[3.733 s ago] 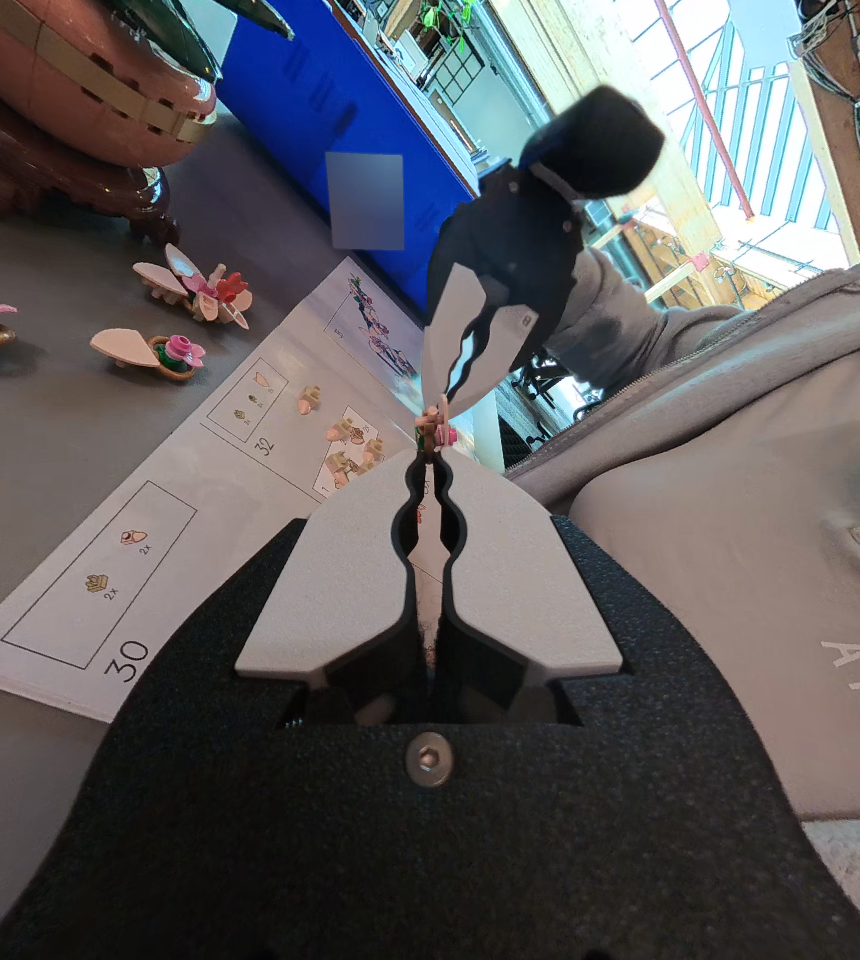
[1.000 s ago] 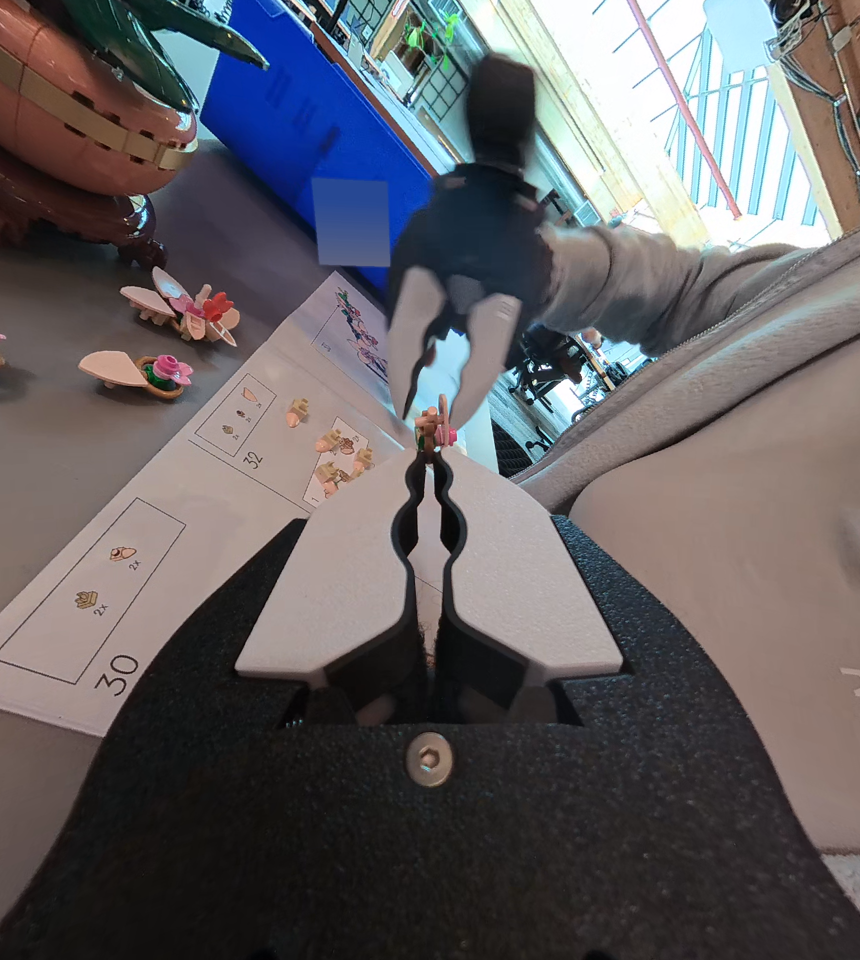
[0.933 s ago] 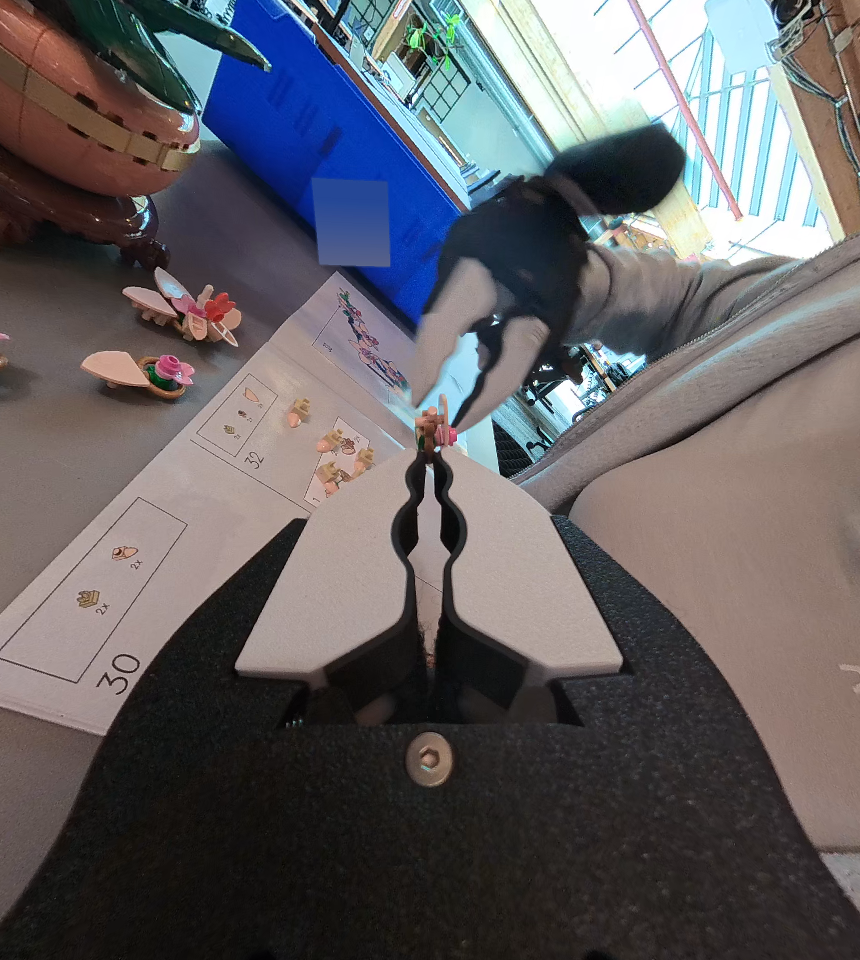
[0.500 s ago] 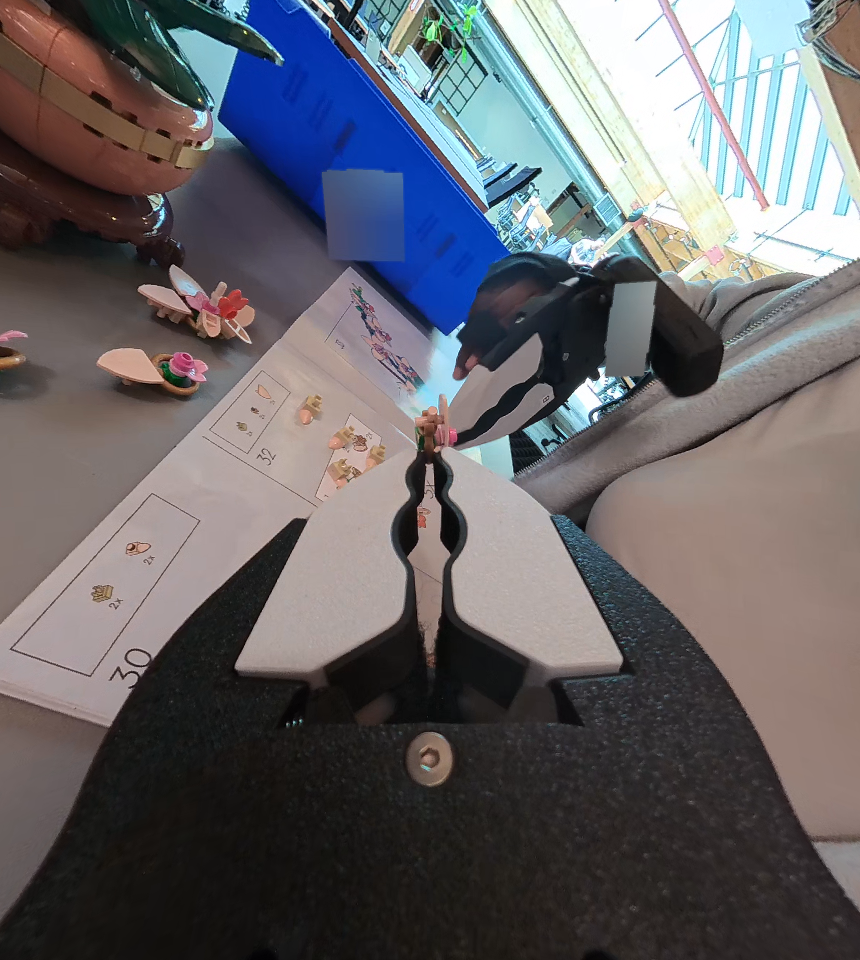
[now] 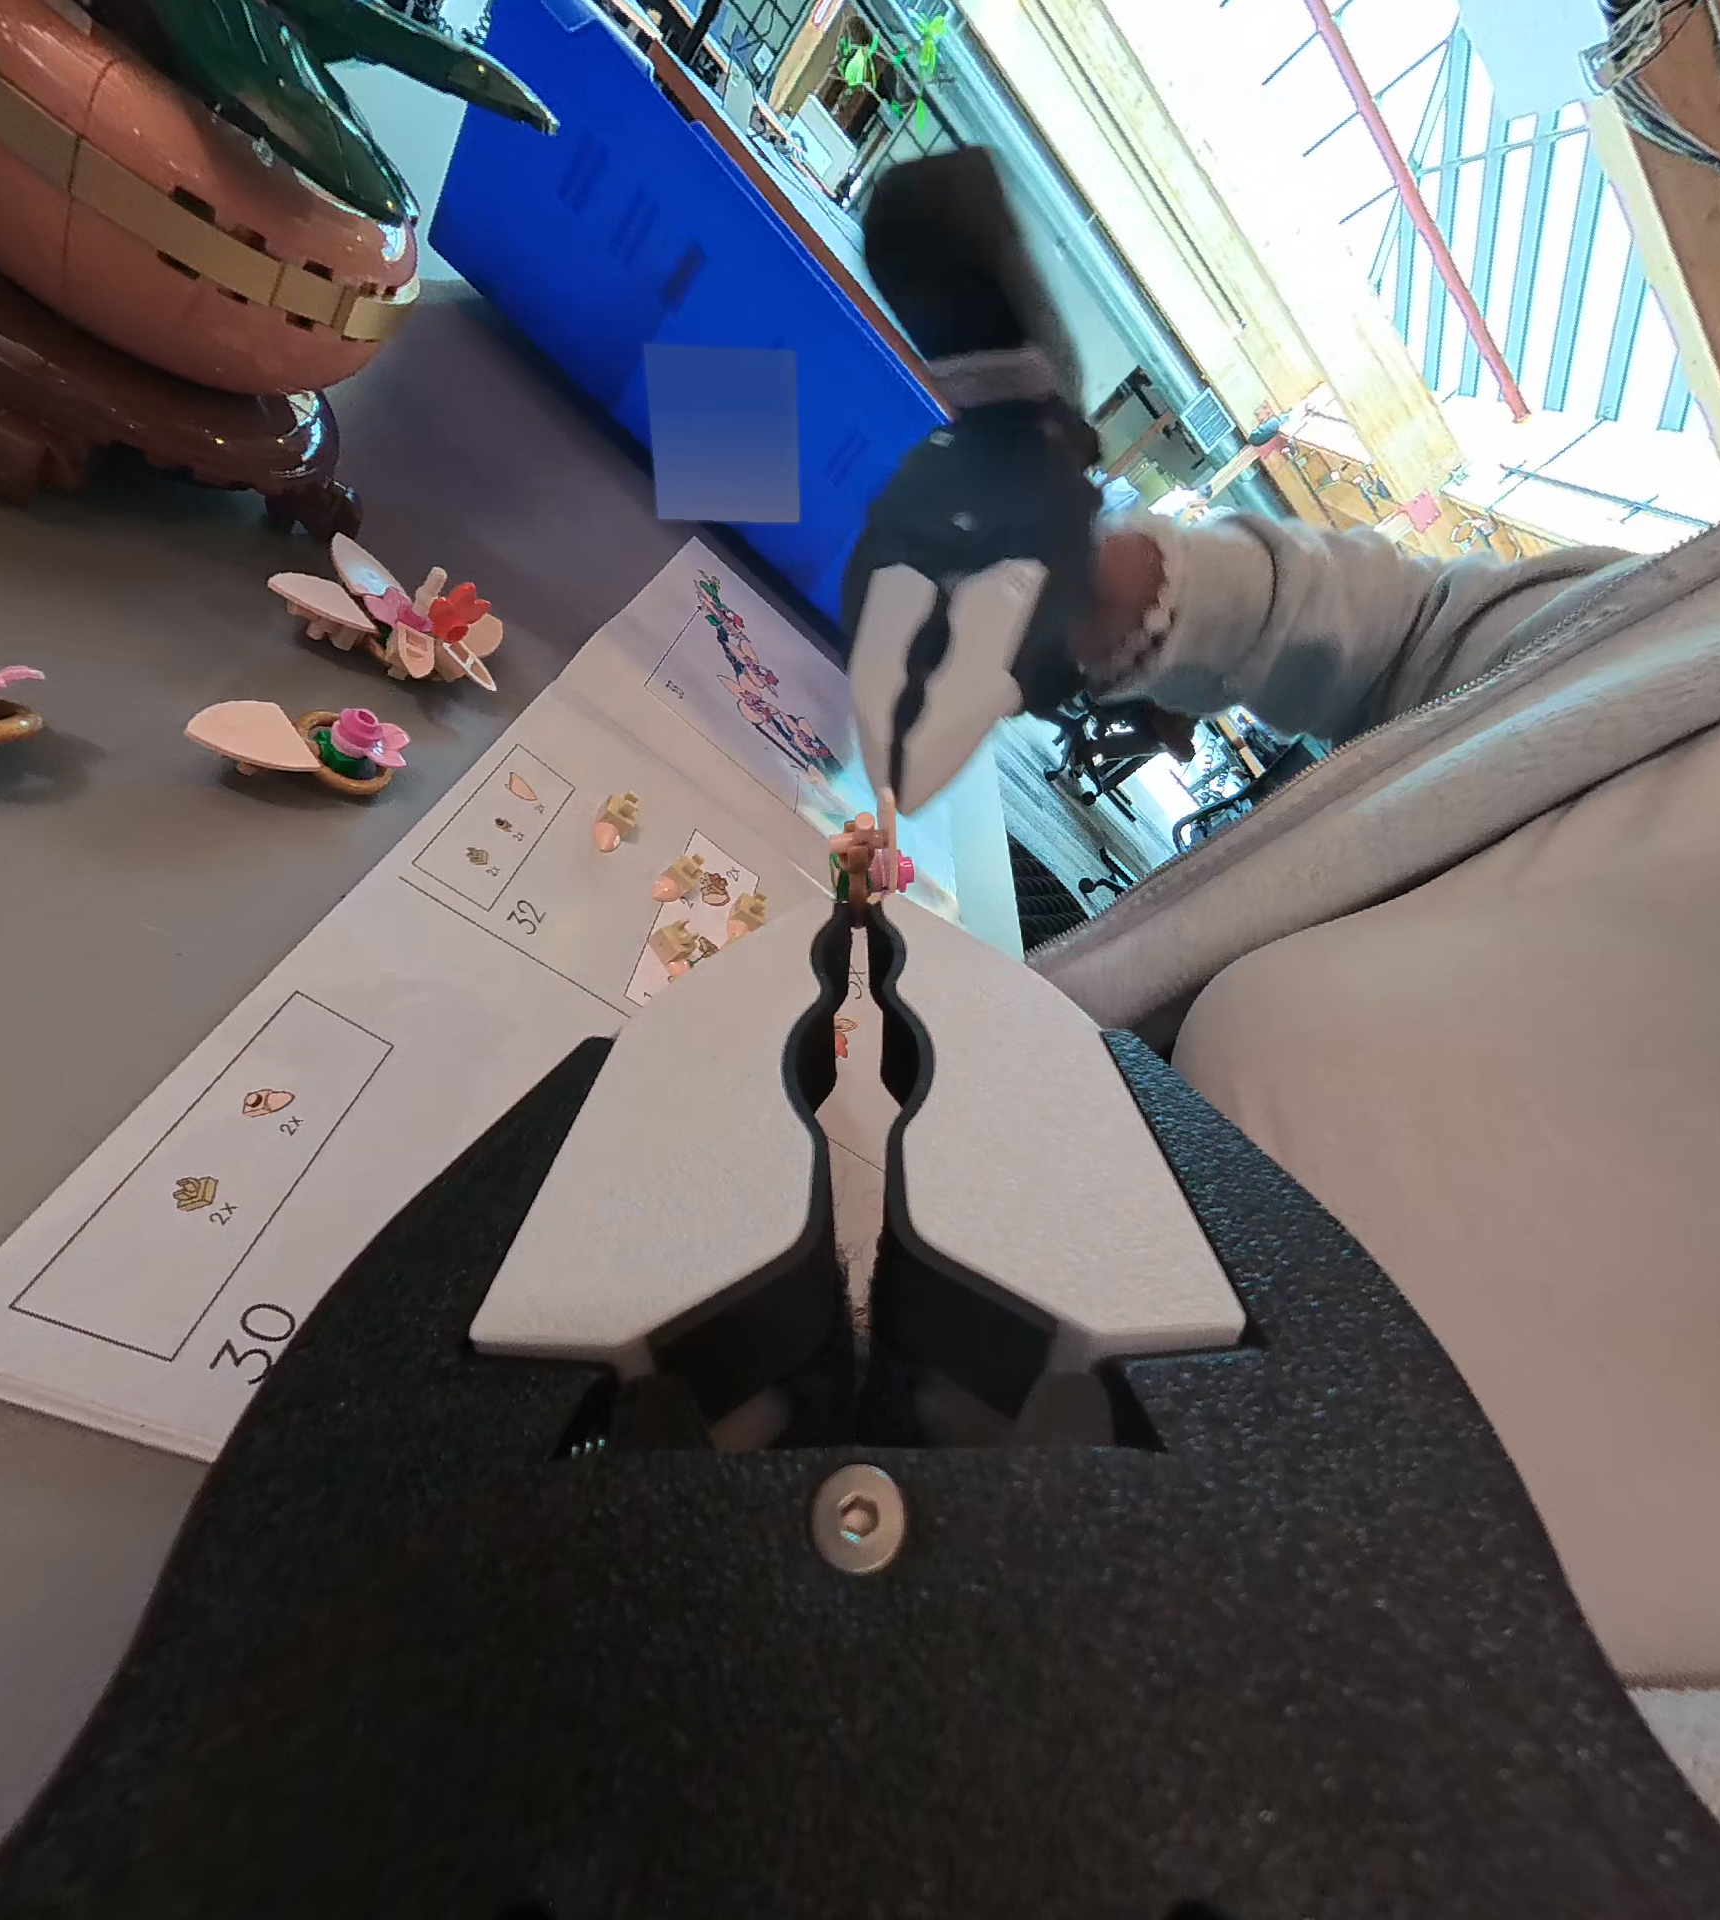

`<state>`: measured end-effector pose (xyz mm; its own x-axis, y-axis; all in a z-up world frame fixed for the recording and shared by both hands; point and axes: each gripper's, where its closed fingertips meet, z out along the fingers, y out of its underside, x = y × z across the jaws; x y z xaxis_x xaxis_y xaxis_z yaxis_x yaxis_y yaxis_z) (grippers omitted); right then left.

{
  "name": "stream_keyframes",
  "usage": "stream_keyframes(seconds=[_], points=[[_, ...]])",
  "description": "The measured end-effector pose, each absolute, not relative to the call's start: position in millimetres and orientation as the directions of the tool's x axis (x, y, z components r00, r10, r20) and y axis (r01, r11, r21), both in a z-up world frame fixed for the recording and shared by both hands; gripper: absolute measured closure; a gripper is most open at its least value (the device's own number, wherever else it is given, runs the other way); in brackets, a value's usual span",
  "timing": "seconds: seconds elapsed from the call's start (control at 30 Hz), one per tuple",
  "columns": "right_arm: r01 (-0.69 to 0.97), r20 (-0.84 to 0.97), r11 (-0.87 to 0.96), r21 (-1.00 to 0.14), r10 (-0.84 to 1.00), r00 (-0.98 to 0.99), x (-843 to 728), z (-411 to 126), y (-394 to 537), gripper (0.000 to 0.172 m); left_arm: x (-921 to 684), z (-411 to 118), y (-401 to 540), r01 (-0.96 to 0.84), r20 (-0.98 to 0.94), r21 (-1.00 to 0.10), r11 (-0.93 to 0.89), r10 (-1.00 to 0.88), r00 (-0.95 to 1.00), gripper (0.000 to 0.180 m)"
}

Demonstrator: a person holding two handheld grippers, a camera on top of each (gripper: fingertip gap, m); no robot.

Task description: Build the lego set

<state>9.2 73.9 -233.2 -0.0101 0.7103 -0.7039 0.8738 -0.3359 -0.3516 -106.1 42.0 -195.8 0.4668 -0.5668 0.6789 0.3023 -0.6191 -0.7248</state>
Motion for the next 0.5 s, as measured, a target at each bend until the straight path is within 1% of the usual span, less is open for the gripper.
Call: stream_keyframes(seconds=[0.03, 0.07, 0.1, 0.13, 0.17, 0.23, 0.27, 0.33, 0.4, 0.47, 0.5], points=[[0.877, -0.734, -0.385, -0.287, 0.677, 0.056, 12, -235, 81, 0.172, -106, -195, 42, 0.303, 0.679, -0.725, -0.618, -0.568, 0.466, 0.178], [0.888, -0.742, -0.391, -0.243, 0.664, 0.090, 15, -238, 86, 0.172, -106, -195, 42, 0.303, 0.678, -0.726, -0.618, -0.569, 0.465, 0.178], [0.903, -0.729, -0.365, -0.229, 0.678, 0.089, 18, -242, 89, 0.172, -106, -195, 42, 0.303, 0.678, -0.726, -0.617, -0.569, 0.465, 0.178], [0.919, -0.716, -0.309, -0.247, 0.696, 0.042, 20, -243, 86, 0.172, -106, -195, 42, 0.303, 0.678, -0.726, -0.617, -0.569, 0.466, 0.178], [0.926, -0.702, -0.243, -0.288, 0.711, -0.032, 19, -242, 80, 0.172, -106, -195, 42, 0.304, 0.678, -0.726, -0.617, -0.568, 0.466, 0.178], [0.922, -0.617, -0.095, -0.376, 0.768, -0.173, 18, -245, 69, 0.153, -107, -195, 42, 0.306, 0.679, -0.725, -0.617, -0.565, 0.468, 0.178], [0.914, -0.564, -0.018, -0.405, 0.792, -0.234, 18, -248, 65, 0.151, -107, -195, 42, 0.307, 0.680, -0.724, -0.617, -0.565, 0.468, 0.178], [0.891, -0.490, 0.066, -0.450, 0.815, -0.308, 18, -252, 58, 0.151, -107, -195, 42, 0.308, 0.680, -0.724, -0.617, -0.565, 0.468, 0.178], [0.887, -0.447, 0.099, -0.451, 0.835, -0.321, 20, -259, 58, 0.154, -107, -196, 42, 0.308, 0.680, -0.724, -0.617, -0.565, 0.468, 0.178], [0.879, -0.415, 0.109, -0.464, 0.850, -0.324, 18, -263, 59, 0.160, -107, -195, 42, 0.306, 0.679, -0.725, -0.617, -0.567, 0.467, 0.178], [0.875, -0.409, 0.102, -0.473, 0.854, -0.321, 17, -264, 60, 0.167, -107, -195, 42, 0.305, 0.678, -0.726, -0.617, -0.567, 0.467, 0.178]])
